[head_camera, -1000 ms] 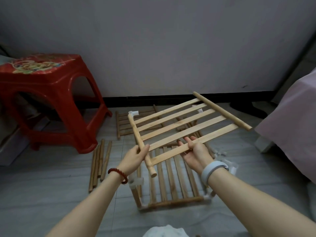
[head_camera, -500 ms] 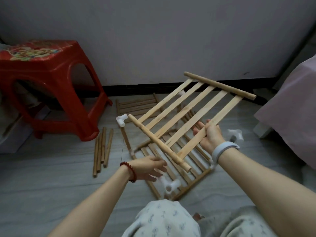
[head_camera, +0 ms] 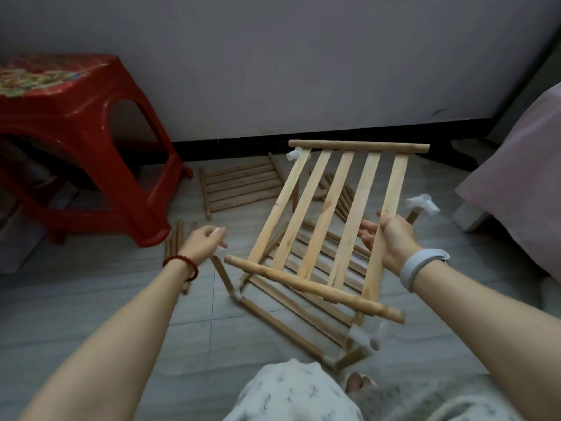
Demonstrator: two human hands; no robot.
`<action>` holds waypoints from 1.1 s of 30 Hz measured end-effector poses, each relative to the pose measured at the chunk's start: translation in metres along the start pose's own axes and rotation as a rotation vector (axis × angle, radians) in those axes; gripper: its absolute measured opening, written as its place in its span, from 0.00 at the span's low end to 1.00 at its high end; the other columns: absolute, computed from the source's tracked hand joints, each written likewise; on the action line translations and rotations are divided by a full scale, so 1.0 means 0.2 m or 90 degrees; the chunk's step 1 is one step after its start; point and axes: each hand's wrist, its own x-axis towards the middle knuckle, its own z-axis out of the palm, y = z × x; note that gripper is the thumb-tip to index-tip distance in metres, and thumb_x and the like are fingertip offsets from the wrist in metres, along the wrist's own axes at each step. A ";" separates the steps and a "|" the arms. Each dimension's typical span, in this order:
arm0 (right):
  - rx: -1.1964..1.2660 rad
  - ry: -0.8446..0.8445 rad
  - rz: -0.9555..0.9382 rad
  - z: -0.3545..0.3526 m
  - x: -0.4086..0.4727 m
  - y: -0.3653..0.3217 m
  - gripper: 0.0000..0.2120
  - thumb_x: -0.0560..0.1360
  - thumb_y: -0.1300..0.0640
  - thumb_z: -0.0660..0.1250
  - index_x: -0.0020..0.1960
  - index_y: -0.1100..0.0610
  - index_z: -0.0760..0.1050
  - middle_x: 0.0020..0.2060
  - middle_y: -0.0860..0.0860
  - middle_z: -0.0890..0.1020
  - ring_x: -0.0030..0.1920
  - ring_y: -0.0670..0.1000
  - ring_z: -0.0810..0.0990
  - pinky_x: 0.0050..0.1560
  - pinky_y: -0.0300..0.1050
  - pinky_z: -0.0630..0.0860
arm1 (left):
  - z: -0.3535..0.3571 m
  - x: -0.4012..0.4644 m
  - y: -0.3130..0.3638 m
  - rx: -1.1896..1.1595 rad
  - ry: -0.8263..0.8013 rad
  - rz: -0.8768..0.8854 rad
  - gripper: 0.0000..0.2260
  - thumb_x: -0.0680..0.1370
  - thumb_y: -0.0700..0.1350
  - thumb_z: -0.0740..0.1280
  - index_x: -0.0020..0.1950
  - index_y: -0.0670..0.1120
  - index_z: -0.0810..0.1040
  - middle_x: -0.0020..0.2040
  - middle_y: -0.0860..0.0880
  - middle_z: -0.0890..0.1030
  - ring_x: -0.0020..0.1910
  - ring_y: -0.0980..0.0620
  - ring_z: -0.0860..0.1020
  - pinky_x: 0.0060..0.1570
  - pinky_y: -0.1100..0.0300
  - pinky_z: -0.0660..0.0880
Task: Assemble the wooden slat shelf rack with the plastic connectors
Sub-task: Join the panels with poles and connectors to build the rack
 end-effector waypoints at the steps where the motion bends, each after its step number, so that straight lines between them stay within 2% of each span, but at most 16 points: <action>1: -0.002 -0.006 0.005 0.00 0.00 0.00 0.16 0.81 0.56 0.54 0.68 0.54 0.66 0.47 0.59 0.82 0.36 0.54 0.85 0.30 0.40 0.75 | 0.02 -0.02 -0.02 -0.001 0.009 0.003 0.12 0.80 0.47 0.60 0.57 0.39 0.74 0.50 0.43 0.78 0.53 0.45 0.75 0.47 0.59 0.66; 5: -0.021 -0.035 0.013 0.01 -0.01 0.00 0.15 0.81 0.58 0.53 0.68 0.56 0.66 0.49 0.59 0.81 0.41 0.55 0.84 0.27 0.39 0.75 | 0.10 -0.15 -0.07 -0.065 0.126 -0.022 0.11 0.80 0.46 0.60 0.54 0.39 0.74 0.48 0.42 0.76 0.45 0.47 0.72 0.41 0.58 0.65; 8: -0.049 -0.075 0.014 0.02 -0.02 0.01 0.16 0.81 0.58 0.53 0.68 0.56 0.65 0.50 0.60 0.81 0.45 0.57 0.83 0.34 0.41 0.75 | 0.09 -0.28 -0.14 -0.098 0.181 -0.063 0.13 0.80 0.47 0.60 0.57 0.38 0.73 0.48 0.43 0.75 0.46 0.48 0.71 0.43 0.58 0.65; 10: -0.055 -0.104 0.027 0.03 -0.02 0.01 0.16 0.81 0.57 0.53 0.68 0.56 0.65 0.49 0.60 0.81 0.43 0.56 0.84 0.45 0.45 0.79 | 0.08 -0.37 -0.19 -0.095 0.209 -0.072 0.13 0.80 0.48 0.59 0.58 0.39 0.73 0.48 0.45 0.74 0.47 0.49 0.71 0.44 0.58 0.65; 12: -0.050 -0.134 0.053 0.04 -0.04 0.01 0.16 0.81 0.58 0.54 0.68 0.56 0.65 0.49 0.60 0.81 0.44 0.57 0.84 0.60 0.52 0.76 | 0.07 -0.45 -0.23 -0.092 0.222 -0.088 0.12 0.81 0.49 0.58 0.55 0.41 0.72 0.47 0.46 0.73 0.46 0.50 0.70 0.43 0.59 0.64; 13: -0.045 -0.147 0.061 0.04 -0.05 0.01 0.15 0.81 0.59 0.54 0.67 0.56 0.66 0.49 0.61 0.81 0.45 0.57 0.84 0.62 0.54 0.74 | 0.08 -0.47 -0.24 -0.093 0.216 -0.094 0.13 0.81 0.50 0.57 0.53 0.41 0.72 0.46 0.46 0.73 0.44 0.50 0.71 0.40 0.59 0.65; 14: -0.044 -0.159 0.070 0.05 -0.06 0.01 0.14 0.81 0.58 0.54 0.66 0.56 0.67 0.49 0.61 0.81 0.45 0.57 0.83 0.60 0.54 0.75 | 0.08 -0.49 -0.25 -0.093 0.208 -0.099 0.14 0.81 0.51 0.57 0.51 0.41 0.72 0.44 0.46 0.74 0.43 0.50 0.71 0.37 0.59 0.65; 16: -0.046 -0.174 0.081 0.07 -0.09 0.02 0.12 0.81 0.57 0.54 0.63 0.55 0.67 0.48 0.60 0.81 0.41 0.56 0.85 0.50 0.47 0.79 | 0.05 -0.50 -0.29 -0.119 0.178 -0.107 0.16 0.81 0.53 0.57 0.47 0.41 0.74 0.41 0.46 0.75 0.40 0.50 0.72 0.34 0.60 0.66; 19: -0.057 -0.166 0.070 0.08 -0.10 0.03 0.11 0.81 0.57 0.54 0.62 0.55 0.67 0.48 0.60 0.82 0.34 0.53 0.85 0.36 0.40 0.76 | 0.00 -0.49 -0.32 -0.173 0.115 -0.118 0.16 0.80 0.53 0.59 0.41 0.43 0.73 0.38 0.48 0.74 0.39 0.51 0.72 0.35 0.60 0.67; 22: -0.071 -0.157 0.056 0.06 -0.09 0.02 0.14 0.82 0.58 0.52 0.65 0.55 0.66 0.47 0.60 0.81 0.32 0.52 0.84 0.32 0.38 0.73 | 0.00 -0.48 -0.32 -0.177 0.102 -0.125 0.17 0.80 0.54 0.59 0.37 0.43 0.74 0.36 0.48 0.75 0.38 0.51 0.72 0.36 0.59 0.67; 25: -0.072 -0.156 0.073 0.06 -0.08 0.03 0.17 0.82 0.58 0.52 0.70 0.56 0.64 0.45 0.60 0.81 0.33 0.53 0.84 0.36 0.39 0.73 | 0.02 -0.45 -0.32 -0.174 0.131 -0.135 0.19 0.80 0.55 0.58 0.36 0.44 0.75 0.36 0.47 0.76 0.38 0.49 0.73 0.37 0.58 0.67; 27: -0.075 -0.158 0.075 0.06 -0.08 0.03 0.17 0.82 0.57 0.53 0.69 0.56 0.64 0.44 0.59 0.81 0.32 0.52 0.84 0.35 0.39 0.75 | 0.03 -0.44 -0.30 -0.187 0.135 -0.135 0.19 0.80 0.54 0.58 0.37 0.43 0.75 0.37 0.46 0.75 0.37 0.50 0.72 0.37 0.58 0.67; 29: -0.087 -0.163 0.066 0.07 -0.06 0.03 0.17 0.82 0.57 0.53 0.69 0.56 0.64 0.44 0.59 0.81 0.33 0.53 0.84 0.41 0.42 0.76 | 0.04 -0.44 -0.30 -0.194 0.114 -0.130 0.17 0.80 0.53 0.58 0.40 0.42 0.74 0.38 0.46 0.75 0.38 0.50 0.73 0.38 0.57 0.68; 30: -0.092 -0.163 0.060 0.08 -0.05 0.02 0.17 0.82 0.57 0.53 0.69 0.56 0.64 0.45 0.60 0.81 0.34 0.54 0.85 0.49 0.45 0.77 | 0.04 -0.44 -0.30 -0.193 0.097 -0.124 0.16 0.80 0.53 0.59 0.40 0.43 0.74 0.39 0.45 0.76 0.39 0.49 0.73 0.38 0.57 0.68; 32: -0.100 -0.165 0.053 0.09 -0.01 0.02 0.16 0.82 0.58 0.52 0.68 0.56 0.65 0.45 0.60 0.81 0.39 0.56 0.85 0.65 0.53 0.71 | 0.04 -0.43 -0.29 -0.188 0.071 -0.111 0.13 0.80 0.50 0.60 0.41 0.43 0.74 0.39 0.45 0.76 0.40 0.49 0.73 0.39 0.57 0.69; 33: -0.105 -0.167 0.052 0.09 0.00 0.01 0.14 0.82 0.59 0.52 0.67 0.56 0.65 0.46 0.60 0.81 0.41 0.56 0.84 0.68 0.55 0.68 | 0.03 -0.43 -0.29 -0.184 0.062 -0.103 0.12 0.80 0.49 0.61 0.40 0.43 0.74 0.39 0.45 0.76 0.40 0.48 0.73 0.39 0.57 0.69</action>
